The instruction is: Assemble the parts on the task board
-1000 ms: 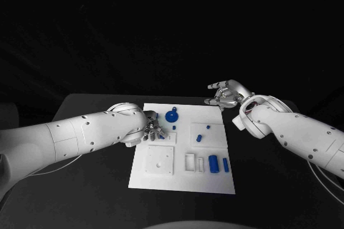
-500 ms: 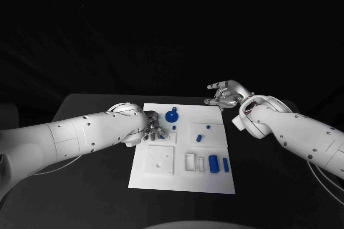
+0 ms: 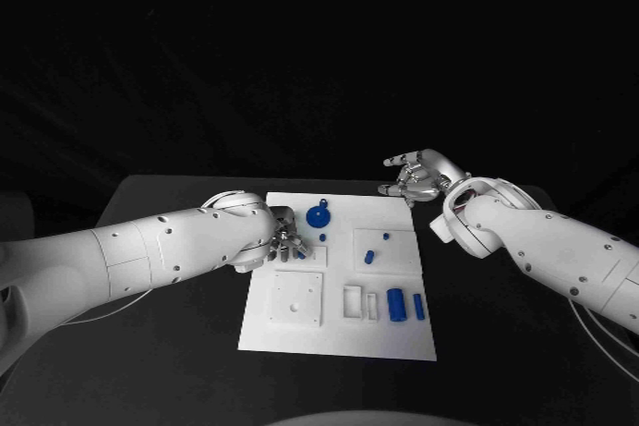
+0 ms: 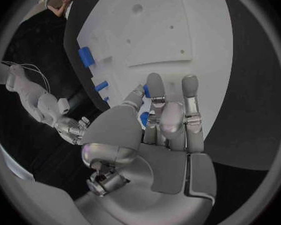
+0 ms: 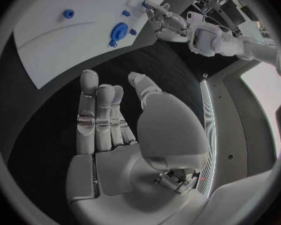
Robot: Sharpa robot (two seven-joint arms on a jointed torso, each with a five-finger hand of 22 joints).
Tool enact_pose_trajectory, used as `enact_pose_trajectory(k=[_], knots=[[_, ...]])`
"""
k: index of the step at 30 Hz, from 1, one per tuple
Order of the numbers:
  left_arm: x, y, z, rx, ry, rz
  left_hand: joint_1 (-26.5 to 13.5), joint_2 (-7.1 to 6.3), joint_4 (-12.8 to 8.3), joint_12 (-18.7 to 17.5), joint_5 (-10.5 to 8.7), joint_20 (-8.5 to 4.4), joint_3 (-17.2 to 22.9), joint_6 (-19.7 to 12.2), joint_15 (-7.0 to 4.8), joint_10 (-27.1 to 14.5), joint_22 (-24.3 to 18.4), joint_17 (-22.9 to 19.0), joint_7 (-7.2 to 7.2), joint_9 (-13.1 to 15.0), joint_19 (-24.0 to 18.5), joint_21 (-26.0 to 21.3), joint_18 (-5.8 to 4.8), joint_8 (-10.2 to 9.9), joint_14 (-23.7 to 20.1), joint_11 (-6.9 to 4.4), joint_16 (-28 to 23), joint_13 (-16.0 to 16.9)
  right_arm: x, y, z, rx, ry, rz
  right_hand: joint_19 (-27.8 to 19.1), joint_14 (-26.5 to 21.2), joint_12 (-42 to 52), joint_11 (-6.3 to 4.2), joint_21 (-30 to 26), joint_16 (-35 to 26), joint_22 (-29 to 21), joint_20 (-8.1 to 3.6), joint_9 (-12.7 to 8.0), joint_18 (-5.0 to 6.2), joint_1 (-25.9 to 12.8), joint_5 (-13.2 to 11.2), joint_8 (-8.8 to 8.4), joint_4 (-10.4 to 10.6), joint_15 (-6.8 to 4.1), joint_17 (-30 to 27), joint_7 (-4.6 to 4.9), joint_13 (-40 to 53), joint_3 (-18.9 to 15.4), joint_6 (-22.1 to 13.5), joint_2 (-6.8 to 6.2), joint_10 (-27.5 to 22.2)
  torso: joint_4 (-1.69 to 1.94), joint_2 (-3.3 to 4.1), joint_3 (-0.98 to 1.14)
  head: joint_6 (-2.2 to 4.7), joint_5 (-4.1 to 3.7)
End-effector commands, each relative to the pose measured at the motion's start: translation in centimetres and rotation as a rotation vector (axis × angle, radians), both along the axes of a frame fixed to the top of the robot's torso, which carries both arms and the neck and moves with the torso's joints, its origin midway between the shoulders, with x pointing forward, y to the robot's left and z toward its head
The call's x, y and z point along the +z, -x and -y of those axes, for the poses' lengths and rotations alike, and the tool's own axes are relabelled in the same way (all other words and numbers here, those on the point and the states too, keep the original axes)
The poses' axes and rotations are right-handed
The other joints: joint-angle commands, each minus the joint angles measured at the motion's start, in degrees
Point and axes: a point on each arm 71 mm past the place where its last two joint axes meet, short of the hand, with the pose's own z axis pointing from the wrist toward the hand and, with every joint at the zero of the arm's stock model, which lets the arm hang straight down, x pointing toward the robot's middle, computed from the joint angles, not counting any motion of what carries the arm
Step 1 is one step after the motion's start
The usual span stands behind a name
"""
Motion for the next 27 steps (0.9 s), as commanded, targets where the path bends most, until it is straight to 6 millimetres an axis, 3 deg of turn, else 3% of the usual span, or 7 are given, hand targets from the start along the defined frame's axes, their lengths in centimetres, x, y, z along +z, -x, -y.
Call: enact_pose_trajectory(k=[1, 15, 16, 17, 19, 27], knots=[[-0.14, 0.19, 0.44, -0.027, -0.012, -0.018, 1.0, 0.99, -1.3, 0.0, 0.04, -0.08, 1.6, 11.5, -0.41, 2.3, 1.0, -0.1, -6.45, -0.1, 0.4, -0.3, -0.14, 0.2, 0.1, -1.02, 0.1, 0.0, -0.04, 0.02, -0.16, 0.013, -0.001, -0.003, 0.3, 0.1, 0.1, -0.05, -0.1, 0.1, 1.2, -0.03, 0.1, 0.75, -0.6, 0.2, -0.09, 0.3, -0.23, 0.0, -0.01, 0.0, -0.1, -0.3, -0.07, -0.2, 0.03, 0.01, 0.01, -0.15, -0.06], [-0.65, 0.41, 0.71, -0.035, -0.025, -0.041, 0.9, 0.97, -1.1, -0.1, -0.83, -0.08, 1.4, 11.4, -0.39, 2.3, 1.0, -0.3, -6.43, -0.1, 0.4, -0.3, -0.18, 0.2, 0.1, -0.99, -0.1, -0.1, -0.09, 0.03, -0.22, 0.015, -0.002, -0.004, 0.3, 0.1, 0.1, -0.05, -0.1, 0.1, 1.2, -0.03, 0.1, 0.75, -0.6, 0.2, -0.09, 0.3, -0.23, 0.0, -0.01, 0.0, -0.1, -0.3, -0.07, -0.2, 0.06, -0.01, -0.08, -0.21, -0.27], [-0.67, 0.39, 0.72, -0.033, -0.025, -0.041, 0.8, 0.9, -0.9, -0.1, -1.65, -0.08, 1.2, 11.4, -0.38, 2.3, 1.0, -0.4, -6.43, -0.1, 0.4, -0.3, -0.17, 0.2, 0.0, -0.99, -0.1, -0.1, -0.09, 0.03, -0.22, 0.015, -0.002, -0.004, 0.3, 0.1, 0.1, -0.05, -0.1, 0.1, 1.2, -0.03, 0.1, 0.75, -0.6, 0.2, -0.09, 0.3, -0.23, 0.0, -0.01, 0.0, -0.1, -0.3, -0.07, -0.2, 0.05, 0.0, -0.08, -0.21, -0.27], [-0.68, 0.34, 0.71, -0.03, -0.026, -0.039, 0.7, 0.82, -0.5, -0.3, -4.06, -0.04, 0.8, 11.3, -0.38, 2.3, 1.0, -0.6, -6.42, -0.1, 0.4, -0.4, -0.17, 0.1, 0.0, -0.98, -0.3, -0.2, -0.1, 0.03, -0.21, 0.015, -0.002, -0.004, 0.3, 0.1, 0.1, -0.05, -0.1, 0.1, 1.2, -0.03, 0.1, 0.75, -0.6, 0.2, -0.09, 0.3, -0.23, 0.0, -0.01, 0.0, -0.1, -0.3, -0.07, -0.2, 0.06, 0.0, -0.09, -0.22, -0.27], [-0.71, 0.27, 0.67, -0.026, -0.029, -0.039, 0.6, 0.57, 0.2, -0.4, -5.43, -0.02, 0.1, 11.2, -0.38, 2.3, 0.9, -0.8, -6.42, -0.1, 0.4, -0.5, -0.16, 0.1, 0.0, -0.96, -0.4, -0.2, -0.1, 0.03, -0.21, 0.015, -0.002, -0.004, 0.3, 0.1, 0.1, -0.05, -0.5, 0.1, 1.2, -0.02, 0.0, 0.77, -0.6, 0.3, -0.1, 0.4, -0.22, 0.0, -0.01, 0.0, -0.2, -0.4, -0.09, -0.3, 0.06, 0.01, -0.08, -0.22, -0.27], [-0.83, 0.11, 0.33, -0.016, -0.041, -0.045, 1.4, -1.06, 1.8, -0.6, -6.2, -0.05, -1.8, 11.0, -0.41, 2.3, 0.9, -1.2, -6.43, -0.1, 0.5, -0.8, -0.19, 0.2, 0.0, -0.96, -0.8, -0.4, -0.11, 0.03, -0.18, 0.014, -0.002, -0.005, 0.3, 0.1, 0.1, -0.05, -0.5, 0.1, 1.2, -0.02, 0.0, 0.77, -0.6, 0.3, -0.1, 0.4, -0.22, 0.0, -0.01, 0.0, -0.2, -0.4, -0.09, -0.3, 0.06, 0.02, -0.1, -0.34, -0.36]])
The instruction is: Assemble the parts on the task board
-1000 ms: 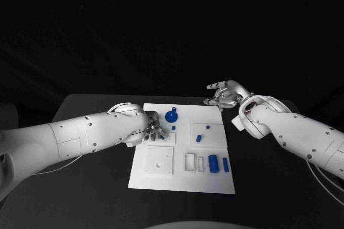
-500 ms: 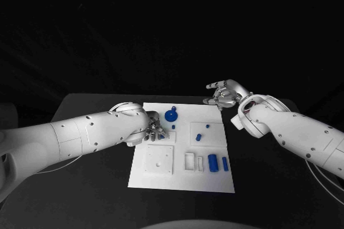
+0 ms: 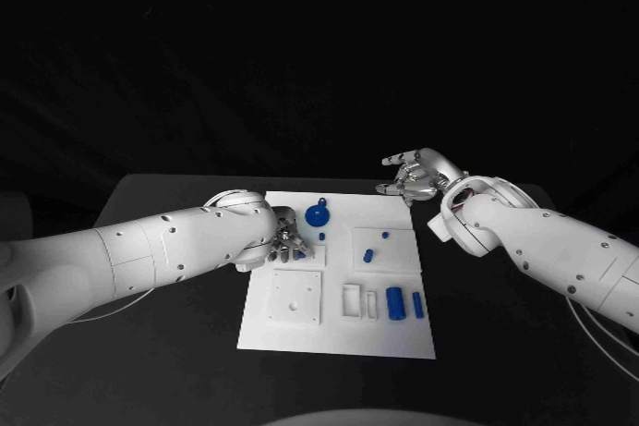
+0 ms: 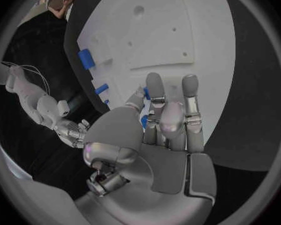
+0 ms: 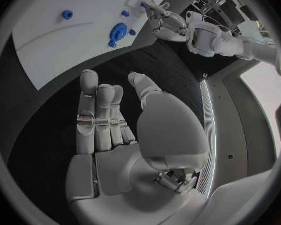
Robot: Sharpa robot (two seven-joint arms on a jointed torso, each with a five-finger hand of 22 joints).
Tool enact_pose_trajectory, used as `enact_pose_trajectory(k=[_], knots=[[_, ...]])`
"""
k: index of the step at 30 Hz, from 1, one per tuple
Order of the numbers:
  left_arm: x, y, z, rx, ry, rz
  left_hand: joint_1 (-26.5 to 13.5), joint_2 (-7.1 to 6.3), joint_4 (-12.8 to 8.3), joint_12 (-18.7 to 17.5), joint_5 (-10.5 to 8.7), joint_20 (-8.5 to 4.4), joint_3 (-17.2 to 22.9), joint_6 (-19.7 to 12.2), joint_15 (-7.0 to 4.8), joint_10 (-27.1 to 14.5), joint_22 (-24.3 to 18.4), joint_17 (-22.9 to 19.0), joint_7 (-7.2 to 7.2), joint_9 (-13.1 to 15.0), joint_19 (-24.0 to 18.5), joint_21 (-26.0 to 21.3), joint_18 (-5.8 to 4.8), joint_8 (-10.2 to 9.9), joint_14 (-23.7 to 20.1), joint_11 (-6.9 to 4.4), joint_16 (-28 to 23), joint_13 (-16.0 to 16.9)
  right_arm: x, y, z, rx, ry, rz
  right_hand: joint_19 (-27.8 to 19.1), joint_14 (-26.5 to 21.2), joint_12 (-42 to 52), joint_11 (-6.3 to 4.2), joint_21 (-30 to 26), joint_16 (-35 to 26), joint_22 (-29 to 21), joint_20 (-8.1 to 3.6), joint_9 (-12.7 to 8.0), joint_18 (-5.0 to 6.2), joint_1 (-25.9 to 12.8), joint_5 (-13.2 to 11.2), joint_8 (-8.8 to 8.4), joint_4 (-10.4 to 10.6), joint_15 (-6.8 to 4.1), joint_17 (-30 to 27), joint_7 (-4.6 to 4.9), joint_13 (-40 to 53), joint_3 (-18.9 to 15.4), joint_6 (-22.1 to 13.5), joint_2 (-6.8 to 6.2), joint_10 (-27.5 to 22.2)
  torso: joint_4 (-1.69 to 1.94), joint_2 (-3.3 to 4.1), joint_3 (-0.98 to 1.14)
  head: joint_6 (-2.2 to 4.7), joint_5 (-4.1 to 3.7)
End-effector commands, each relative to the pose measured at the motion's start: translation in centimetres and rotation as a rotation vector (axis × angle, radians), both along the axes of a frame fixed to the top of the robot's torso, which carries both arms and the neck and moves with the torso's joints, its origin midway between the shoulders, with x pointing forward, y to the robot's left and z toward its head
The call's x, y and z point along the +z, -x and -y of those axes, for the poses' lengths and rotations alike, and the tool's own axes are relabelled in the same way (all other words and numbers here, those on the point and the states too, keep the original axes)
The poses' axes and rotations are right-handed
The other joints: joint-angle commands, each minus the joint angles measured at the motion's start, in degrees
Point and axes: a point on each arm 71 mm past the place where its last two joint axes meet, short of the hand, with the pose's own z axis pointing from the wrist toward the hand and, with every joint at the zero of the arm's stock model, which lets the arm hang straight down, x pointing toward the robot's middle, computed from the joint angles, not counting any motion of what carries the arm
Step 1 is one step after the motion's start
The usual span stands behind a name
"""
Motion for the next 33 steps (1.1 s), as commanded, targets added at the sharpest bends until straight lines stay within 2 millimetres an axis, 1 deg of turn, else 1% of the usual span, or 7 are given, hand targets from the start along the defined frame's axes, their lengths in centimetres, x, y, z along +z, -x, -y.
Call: enact_pose_trajectory(k=[1, 9, 19, 22, 23, 29, 33], knots=[[-0.6, 0.2, -0.2, -0.003, -0.028, -0.024, -0.4, -1.36, 0.5, -0.3, -0.35, -0.09, -0.6, 2.9, 0.09, 1.3, 1.0, 0.0, -3.17, 0.1, 0.5, -0.4, -0.25, -0.2, 0.3, -1.38, -0.4, -0.1, 0.0, 0.0, -0.1, 0.012, -0.001, -0.002, 0.3, 0.1, 0.1, -0.05, -0.2, 0.1, 1.2, -0.02, 0.0, 0.76, -0.6, 0.3, -0.1, 0.2, -0.22, 0.0, -0.01, 0.0, 0.0, -0.4, -0.09, -0.3, 0.02, -0.01, -0.03, -0.16, -0.08], [-0.6, 0.1, -0.6, 0.006, -0.038, -0.01, -2.8, -4.79, 3.6, -0.3, -0.88, -0.4, -2.6, 3.0, -0.06, 1.3, 0.9, -0.2, -3.3, 0.1, 0.6, -0.5, -0.52, -0.2, 0.2, -1.41, -0.5, -0.2, 0.0, 0.0, 0.0, 0.01, -0.002, -0.002, 0.2, 0.0, 0.1, -0.03, -0.3, 0.1, 1.2, 0.0, 0.0, 0.76, -0.8, 0.3, -0.1, 0.4, -0.21, -0.1, 0.0, -0.1, -0.1, -0.5, -0.03, -0.3, 0.04, -0.02, -0.08, -0.19, -0.21], [-0.5, -0.1, -1.0, 0.017, -0.028, 0.008, -4.4, -9.73, 9.0, -0.4, -2.08, -0.77, 1.1, 3.3, -0.18, 1.3, 1.0, -0.4, -3.24, 0.0, 0.7, -0.9, -0.91, -0.2, 0.2, -1.41, -0.8, -0.4, -0.1, 0.0, 0.1, 0.008, -0.003, -0.002, 0.2, 0.0, 0.1, -0.03, -0.4, 0.1, 1.1, 0.0, 0.0, 0.77, -0.9, 0.4, -0.11, 0.5, -0.21, -0.1, 0.01, 0.0, -0.2, -0.6, -0.01, -0.3, 0.03, -0.03, -0.05, -0.13, -0.24], [-0.4, 0.0, -1.3, 0.021, -0.018, 0.004, -4.6, -12.28, 11.6, -0.4, -2.97, -0.86, 2.7, 3.5, -0.22, 1.3, 1.0, -0.4, -3.26, -0.1, 0.7, -0.9, -0.98, -0.2, 0.2, -1.42, -0.9, -0.5, -0.1, 0.0, 0.1, 0.007, -0.003, -0.001, 0.2, 0.0, 0.1, -0.01, -0.5, 0.0, 1.1, 0.01, 0.0, 0.78, -1.0, 0.4, -0.1, 0.7, -0.19, -0.1, 0.02, 0.0, -0.3, -0.6, -0.02, -0.3, 0.01, -0.04, -0.05, -0.04, -0.33], [-0.4, 0.1, -1.4, 0.024, -0.013, 0.0, -4.9, -13.74, 13.1, -0.6, -3.2, -0.98, 3.2, 3.6, -0.28, 1.2, 1.0, -0.5, -3.35, -0.1, 0.7, -0.9, -1.05, -0.2, 0.1, -1.44, -1.0, -0.6, -0.1, 0.0, 0.1, 0.006, -0.003, -0.002, 0.2, 0.0, 0.1, -0.01, -0.5, 0.0, 1.1, 0.01, 0.0, 0.78, -1.0, 0.4, -0.1, 0.7, -0.19, -0.1, 0.02, 0.0, -0.3, -0.6, -0.02, -0.3, 0.02, -0.04, -0.05, -0.05, -0.36], [0.0, 0.1, -1.9, 0.062, 0.036, -0.036, -4.2, -17.24, 19.5, -0.9, -3.38, -1.78, 3.9, 3.4, -0.66, 1.3, 1.0, -0.9, -3.12, -0.5, 0.7, -1.0, -1.82, -0.4, 0.0, -1.47, -1.6, -1.4, -0.2, 0.1, 0.3, 0.003, -0.004, -0.005, 0.3, 0.0, 0.1, -0.02, -0.5, 0.1, 1.1, 0.01, 0.0, 0.79, -1.0, 0.5, -0.12, 0.8, -0.2, -0.1, 0.01, 0.0, -0.4, -0.6, 0.02, -0.3, 0.04, -0.09, 0.01, 0.33, -0.41], [1.1, -0.4, -2.3, 0.093, 0.09, -0.057, -3.5, -17.29, 20.0, -2.5, -3.39, -2.07, 3.7, -0.7, -0.65, 1.0, 0.8, -4.3, -1.92, -3.2, 0.2, -1.6, -2.16, -0.8, -1.2, -0.99, -3.7, -2.2, -0.3, 0.1, 0.4, 0.002, -0.004, -0.006, 0.3, 0.0, 0.1, -0.02, -0.5, 0.1, 1.1, 0.01, 0.0, 0.79, -1.0, 0.5, -0.12, 0.8, -0.2, -0.1, 0.01, 0.0, -0.4, -0.6, 0.02, -0.3, 0.01, -0.05, 0.02, 0.73, -0.26]])
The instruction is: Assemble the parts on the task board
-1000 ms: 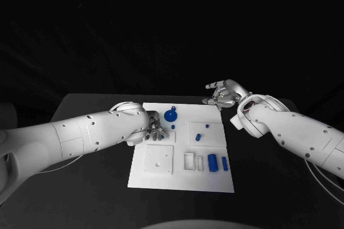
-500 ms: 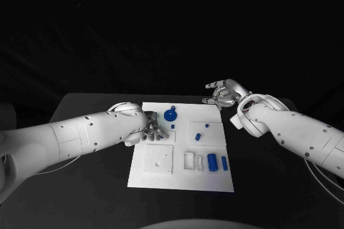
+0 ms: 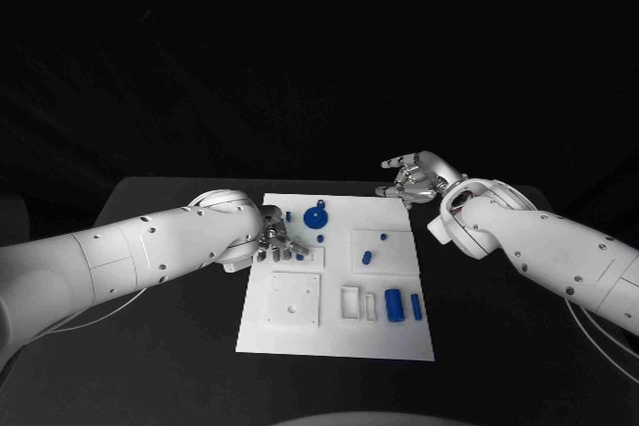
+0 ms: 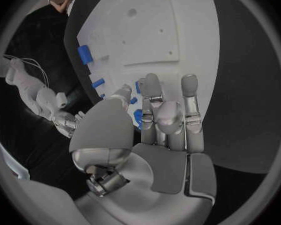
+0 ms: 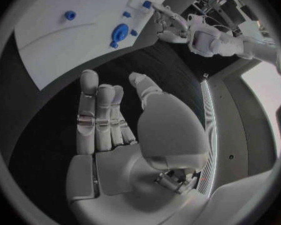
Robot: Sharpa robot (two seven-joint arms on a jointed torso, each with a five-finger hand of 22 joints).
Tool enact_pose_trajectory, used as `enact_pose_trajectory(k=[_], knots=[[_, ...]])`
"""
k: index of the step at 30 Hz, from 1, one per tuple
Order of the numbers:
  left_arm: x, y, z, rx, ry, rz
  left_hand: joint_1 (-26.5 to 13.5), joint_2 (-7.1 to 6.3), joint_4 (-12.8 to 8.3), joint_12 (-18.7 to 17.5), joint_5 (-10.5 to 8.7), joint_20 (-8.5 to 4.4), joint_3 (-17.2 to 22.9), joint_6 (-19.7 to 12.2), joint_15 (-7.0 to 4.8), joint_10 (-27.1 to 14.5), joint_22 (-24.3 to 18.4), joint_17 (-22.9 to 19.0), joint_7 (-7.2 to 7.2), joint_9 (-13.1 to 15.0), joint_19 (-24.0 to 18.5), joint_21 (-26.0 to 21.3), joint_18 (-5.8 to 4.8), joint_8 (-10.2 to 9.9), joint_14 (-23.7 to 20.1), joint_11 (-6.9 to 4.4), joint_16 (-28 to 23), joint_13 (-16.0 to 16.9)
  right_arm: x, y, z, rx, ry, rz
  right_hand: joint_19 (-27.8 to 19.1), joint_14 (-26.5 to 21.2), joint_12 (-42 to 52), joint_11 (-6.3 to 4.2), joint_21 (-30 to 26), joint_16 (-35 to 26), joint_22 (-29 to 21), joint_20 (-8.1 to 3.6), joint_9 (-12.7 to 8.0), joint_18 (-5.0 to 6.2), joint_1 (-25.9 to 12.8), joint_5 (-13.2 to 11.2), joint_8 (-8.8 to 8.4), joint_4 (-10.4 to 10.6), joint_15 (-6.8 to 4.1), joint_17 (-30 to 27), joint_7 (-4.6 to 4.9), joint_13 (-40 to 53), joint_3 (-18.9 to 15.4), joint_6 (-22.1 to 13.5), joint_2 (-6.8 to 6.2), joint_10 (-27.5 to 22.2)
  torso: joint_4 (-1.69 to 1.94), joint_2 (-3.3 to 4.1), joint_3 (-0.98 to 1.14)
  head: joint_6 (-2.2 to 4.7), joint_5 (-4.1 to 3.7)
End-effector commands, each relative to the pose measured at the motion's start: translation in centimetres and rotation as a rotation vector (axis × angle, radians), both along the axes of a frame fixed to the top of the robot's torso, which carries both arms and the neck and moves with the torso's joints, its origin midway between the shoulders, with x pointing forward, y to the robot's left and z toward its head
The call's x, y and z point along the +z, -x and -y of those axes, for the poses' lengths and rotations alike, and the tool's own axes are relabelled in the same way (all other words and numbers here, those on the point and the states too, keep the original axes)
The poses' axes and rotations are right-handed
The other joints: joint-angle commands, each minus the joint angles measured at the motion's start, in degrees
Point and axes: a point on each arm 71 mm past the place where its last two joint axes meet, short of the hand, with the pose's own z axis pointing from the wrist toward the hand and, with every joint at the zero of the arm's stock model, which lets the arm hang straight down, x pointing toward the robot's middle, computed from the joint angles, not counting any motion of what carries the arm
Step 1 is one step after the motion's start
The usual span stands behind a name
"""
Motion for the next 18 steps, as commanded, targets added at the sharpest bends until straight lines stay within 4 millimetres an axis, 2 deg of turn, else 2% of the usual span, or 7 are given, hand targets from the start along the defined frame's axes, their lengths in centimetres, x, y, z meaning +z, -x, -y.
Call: enact_pose_trajectory(k=[1, 3, 4, 5, 7, 12, 18], knots=[[0.7, -0.3, -0.2, 0.036, 0.074, -0.052, 0.6, 0.29, -0.3, -2.0, -0.29, -0.29, -0.1, -3.0, 0.03, 2.3, 0.8, -3.8, 0.81, -2.1, -0.7, -0.7, -0.91, -0.1, -1.6, 0.41, -2.3, -0.8, 0.0, 0.0, 0.0, 0.008, -0.004, 0.0, 0.3, 0.0, 0.1, -0.02, -0.3, 0.1, 1.1, 0.01, 0.0, 0.79, -0.6, 0.2, -0.12, 0.4, -0.2, 0.0, 0.03, 0.0, 0.0, -0.2, 0.02, -0.3, 0.0, 0.01, 0.03, 0.47, 0.18], [1.5, -0.8, -0.5, 0.053, 0.104, -0.056, 1.0, 1.03, -0.9, -2.9, -0.26, -0.21, -0.2, -7.9, 0.26, 2.3, 0.8, -4.8, 2.15, -5.7, -1.0, -1.0, -0.91, -0.3, -1.9, 0.96, -3.0, -0.9, -0.1, 0.0, 0.0, 0.008, -0.004, -0.001, 0.3, 0.0, 0.1, -0.02, -0.3, 0.1, 1.1, 0.01, 0.0, 0.79, -0.6, 0.2, -0.12, 0.4, -0.2, 0.0, 0.03, 0.0, 0.0, -0.2, 0.02, -0.3, 0.0, -0.01, 0.02, 0.72, 0.26], [2.0, -1.1, -0.7, 0.062, 0.119, -0.055, 1.3, 1.71, -1.6, -3.2, -0.42, -0.04, -0.2, -11.1, 0.51, 2.4, 0.8, -5.0, 3.02, -9.1, -1.1, -1.1, -0.91, -0.2, -1.9, 1.46, -3.1, -0.9, -0.1, 0.0, 0.0, 0.008, -0.006, -0.002, 0.3, 0.0, 0.1, -0.02, -0.3, 0.1, 1.1, 0.01, 0.0, 0.79, -0.6, 0.2, -0.12, 0.4, -0.2, 0.0, 0.03, 0.0, 0.0, -0.2, 0.02, -0.3, -0.01, 0.0, 0.03, 0.86, 0.28], [2.4, -1.3, -0.9, 0.068, 0.129, -0.054, 1.1, 1.87, -3.4, -4.2, -0.29, 0.34, -1.5, -11.3, 0.93, 2.5, 0.7, -5.9, 3.51, -16.5, -1.3, -1.6, -0.87, 0.9, -2.3, 1.86, -3.6, -0.9, -0.1, 0.0, 0.0, 0.008, -0.007, -0.003, 0.3, 0.0, 0.1, -0.02, -0.3, 0.1, 1.1, 0.01, 0.0, 0.79, -0.6, 0.2, -0.12, 0.4, -0.2, 0.0, 0.03, 0.0, 0.0, -0.2, 0.02, -0.3, -0.02, 0.01, 0.03, 0.96, 0.31], [3.4, -2.0, -1.4, 0.084, 0.153, -0.049, 1.2, 2.58, -4.8, -4.2, -0.35, 0.3, -1.4, -11.9, 0.89, 2.4, 0.7, -6.5, 4.1, -22.8, -1.0, -1.9, -0.75, 0.0, -2.2, 1.99, -3.7, -0.6, -0.1, 0.0, 0.0, 0.007, -0.014, -0.008, 0.3, 0.0, 0.1, -0.02, -0.3, 0.1, 1.1, 0.01, 0.0, 0.79, -0.6, 0.2, -0.12, 0.4, -0.2, 0.0, 0.03, 0.0, 0.0, -0.2, 0.02, -0.3, -0.04, 0.0, 0.06, 1.24, 0.38], [5.3, -3.4, -2.5, 0.118, 0.188, -0.044, 0.9, 2.64, -5.8, -5.6, -0.28, 0.4, -1.3, -13.6, 0.98, 2.4, 0.6, -8.6, 4.92, -30.4, -0.8, -2.8, -0.74, 0.0, -2.7, 2.4, -5.0, -0.4, -0.2, 0.0, 0.0, 0.004, -0.023, -0.016, 0.3, 0.0, 0.1, -0.02, -0.4, 0.0, 1.1, 0.01, 0.0, 0.78, -0.6, 0.4, -0.11, 0.5, -0.19, -0.1, 0.03, -0.1, 0.0, -0.2, 0.07, -0.3, -0.05, 0.03, 0.03, 1.9, 0.34], [6.5, -5.1, -3.5, 0.151, 0.17, -0.005, 0.8, 3.12, -5.6, -5.9, -0.24, 0.45, -1.0, -14.2, 1.07, 2.4, 0.6, -9.2, 5.18, -32.6, -0.5, -3.3, -0.69, 0.0, -2.8, 2.49, -5.3, -0.2, -0.3, -0.1, 0.0, 0.002, -0.025, -0.019, 0.3, 0.0, 0.1, -0.02, -0.4, 0.0, 1.1, 0.01, 0.0, 0.78, -0.6, 0.4, -0.11, 0.5, -0.19, -0.1, 0.03, -0.1, 0.0, -0.2, 0.07, -0.3, -0.12, 0.19, -0.12, 2.38, 0.29]])
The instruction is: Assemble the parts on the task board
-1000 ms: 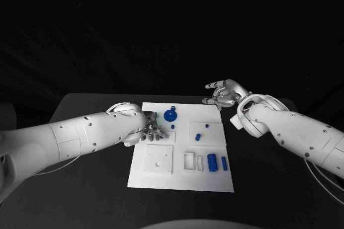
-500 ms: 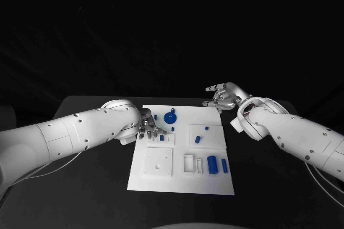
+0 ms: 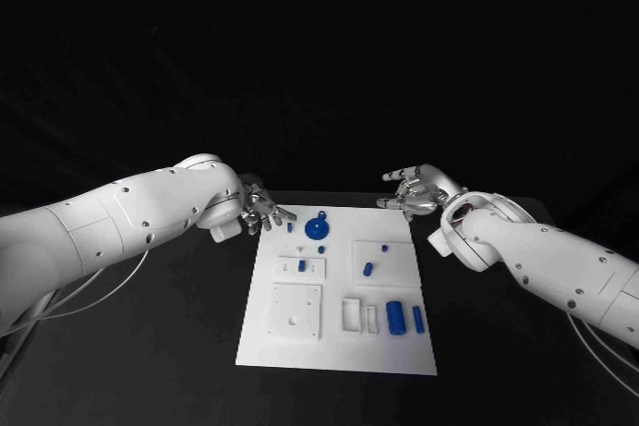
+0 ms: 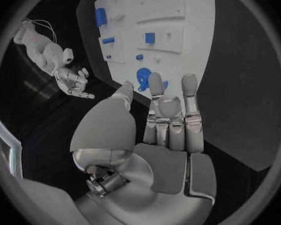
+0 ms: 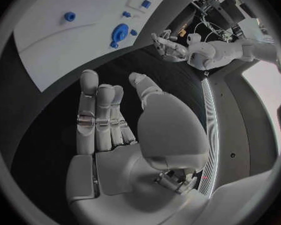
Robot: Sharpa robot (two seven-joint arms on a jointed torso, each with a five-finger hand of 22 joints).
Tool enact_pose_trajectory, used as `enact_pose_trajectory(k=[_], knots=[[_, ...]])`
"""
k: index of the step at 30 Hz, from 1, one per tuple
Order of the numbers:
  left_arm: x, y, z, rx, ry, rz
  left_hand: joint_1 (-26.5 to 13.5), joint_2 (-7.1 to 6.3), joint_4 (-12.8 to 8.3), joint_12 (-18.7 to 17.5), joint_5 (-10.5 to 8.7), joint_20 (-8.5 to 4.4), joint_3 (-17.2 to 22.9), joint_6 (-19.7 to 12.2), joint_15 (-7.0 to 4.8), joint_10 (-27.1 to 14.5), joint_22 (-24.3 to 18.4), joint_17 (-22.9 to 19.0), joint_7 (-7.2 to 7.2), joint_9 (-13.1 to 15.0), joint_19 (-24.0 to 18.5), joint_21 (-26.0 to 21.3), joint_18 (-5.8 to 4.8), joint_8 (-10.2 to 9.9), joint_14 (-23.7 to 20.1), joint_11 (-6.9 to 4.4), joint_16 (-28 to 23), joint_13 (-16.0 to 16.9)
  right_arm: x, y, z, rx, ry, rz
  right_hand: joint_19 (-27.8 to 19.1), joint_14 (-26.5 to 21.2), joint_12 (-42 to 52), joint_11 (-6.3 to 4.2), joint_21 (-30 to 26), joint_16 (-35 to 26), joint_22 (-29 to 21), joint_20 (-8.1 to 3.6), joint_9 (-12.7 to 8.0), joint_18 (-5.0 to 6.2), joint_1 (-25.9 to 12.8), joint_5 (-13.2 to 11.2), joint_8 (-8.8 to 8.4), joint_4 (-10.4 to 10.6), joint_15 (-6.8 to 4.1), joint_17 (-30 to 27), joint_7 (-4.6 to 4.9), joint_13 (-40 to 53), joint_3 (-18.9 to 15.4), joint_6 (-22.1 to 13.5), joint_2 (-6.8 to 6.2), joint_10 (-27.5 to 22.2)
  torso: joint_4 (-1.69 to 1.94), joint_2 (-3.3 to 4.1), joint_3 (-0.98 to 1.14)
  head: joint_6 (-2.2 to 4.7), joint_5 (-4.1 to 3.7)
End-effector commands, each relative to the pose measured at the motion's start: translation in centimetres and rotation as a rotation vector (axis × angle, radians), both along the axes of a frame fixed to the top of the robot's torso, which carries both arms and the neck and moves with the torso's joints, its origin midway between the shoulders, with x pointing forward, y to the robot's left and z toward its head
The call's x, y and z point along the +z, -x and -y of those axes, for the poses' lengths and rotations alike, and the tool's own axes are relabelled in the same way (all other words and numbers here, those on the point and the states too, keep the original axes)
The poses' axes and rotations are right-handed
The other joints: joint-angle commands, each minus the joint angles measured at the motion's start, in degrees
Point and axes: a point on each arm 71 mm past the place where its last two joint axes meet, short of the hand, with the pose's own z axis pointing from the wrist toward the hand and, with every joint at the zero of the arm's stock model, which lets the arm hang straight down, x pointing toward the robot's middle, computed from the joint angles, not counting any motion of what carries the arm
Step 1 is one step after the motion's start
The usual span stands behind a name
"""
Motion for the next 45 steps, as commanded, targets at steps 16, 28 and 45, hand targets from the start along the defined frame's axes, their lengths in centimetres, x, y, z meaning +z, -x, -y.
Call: enact_pose_trajectory(k=[16, 28, 45], knots=[[1.6, -4.0, -0.8, -0.006, -0.064, -0.017, 0.4, 6.37, -8.5, -3.9, 3.66, 0.59, -3.1, -1.2, 0.55, 2.4, 0.8, -2.3, 0.42, -3.0, 0.1, -2.6, -0.03, 0.1, -1.7, 0.81, -1.3, 0.6, 0.1, -0.1, -0.3, -0.005, -0.027, 0.013, -0.1, -0.3, -0.2, -0.17, -1.3, -0.2, 1.0, 0.0, 0.2, 0.66, -1.2, 0.4, 0.07, -0.7, -0.23, -0.3, -0.23, -0.4, 1.0, 3.6, 0.5, -0.5, -0.88, 1.17, 0.07, 1.44, -0.17], [0.2, -4.5, -0.5, -0.006, -0.101, -0.041, -0.7, 6.48, -8.0, -6.7, 0.29, 0.96, -4.5, -3.4, 0.98, 2.0, 0.8, -2.8, 0.87, -3.7, 0.0, -3.7, 0.08, 0.0, -2.4, 1.11, -1.8, 0.1, 1.0, -0.8, 0.4, -0.093, -0.153, 0.047, -9.6, -8.5, -14.9, 0.87, -9.5, -12.8, -11.3, 2.17, 0.6, -1.13, -3.3, -0.1, 0.35, -2.8, 1.92, -13.6, -0.14, -14.7, 6.5, 11.5, 1.28, -0.8, -1.16, 2.16, -0.06, 2.44, 0.45], [-1.4, -4.2, 0.4, -0.038, -0.114, -0.071, -2.1, 0.97, -0.3, -7.2, -0.18, 0.64, -1.1, -3.2, 0.83, 2.3, 0.9, -2.5, 0.89, -4.7, 0.3, -4.3, -0.27, 0.1, -2.4, 1.12, -1.8, 0.2, 3.0, -2.0, 1.3, -0.163, -0.402, 0.126, -19.3, -7.8, -50.1, 5.34, -9.3, -41.6, -63.8, 8.59, 0.7, -0.34, -7.7, 1.9, 0.78, -4.6, 7.83, -48.2, 1.2, -36.4, 15.6, 13.3, 0.81, 3.1, -1.09, 2.98, -0.36, 2.87, 0.47]])
